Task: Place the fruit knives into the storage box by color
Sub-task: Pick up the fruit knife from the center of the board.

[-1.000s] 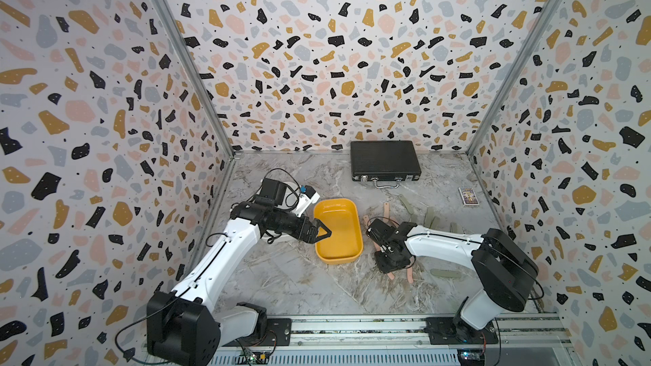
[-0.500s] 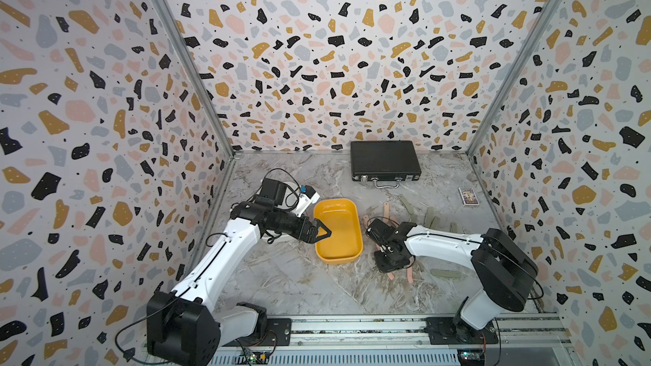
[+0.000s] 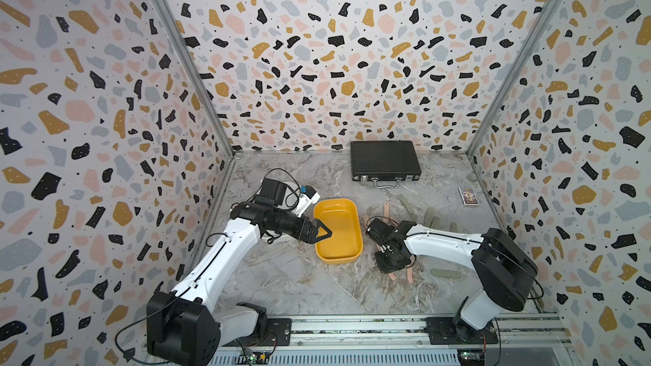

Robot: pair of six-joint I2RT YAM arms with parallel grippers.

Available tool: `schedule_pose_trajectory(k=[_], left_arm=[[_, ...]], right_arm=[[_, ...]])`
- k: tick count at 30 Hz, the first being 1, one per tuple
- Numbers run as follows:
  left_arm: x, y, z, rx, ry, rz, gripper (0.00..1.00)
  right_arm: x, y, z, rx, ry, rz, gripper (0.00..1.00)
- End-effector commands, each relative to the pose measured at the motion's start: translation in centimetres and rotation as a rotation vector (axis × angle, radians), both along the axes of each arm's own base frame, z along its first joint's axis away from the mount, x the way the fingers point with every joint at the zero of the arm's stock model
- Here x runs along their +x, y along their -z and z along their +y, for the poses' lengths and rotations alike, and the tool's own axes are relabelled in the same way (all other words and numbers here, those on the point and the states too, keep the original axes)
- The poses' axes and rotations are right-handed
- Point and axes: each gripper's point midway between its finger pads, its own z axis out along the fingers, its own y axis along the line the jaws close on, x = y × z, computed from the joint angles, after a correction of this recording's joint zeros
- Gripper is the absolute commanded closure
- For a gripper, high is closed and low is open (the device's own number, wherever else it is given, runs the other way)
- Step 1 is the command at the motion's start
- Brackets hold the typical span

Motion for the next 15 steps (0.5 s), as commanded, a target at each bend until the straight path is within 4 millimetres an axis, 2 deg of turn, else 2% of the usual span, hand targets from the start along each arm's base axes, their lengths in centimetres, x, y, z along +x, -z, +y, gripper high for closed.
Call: schedule_pose_trajectory(k=[1, 8, 15], left_arm=[[-0.4, -0.5, -0.2, -0.016, 0.02, -0.019, 0.01], [0.0, -0.4, 0.2, 0.006, -0.002, -0.023, 0.01], [0.3, -0.8, 0.7, 0.003, -0.021, -0.032, 0.01]], right_arm=[[0.6, -2.1, 0.3, 0.009, -0.018, -0.04, 0.84], [1.4, -3.5, 0.5, 0.008, -0.033, -0.063, 0.84], [2.9, -6.0, 1.4, 0.017, -0.064, -0.105, 0.85]])
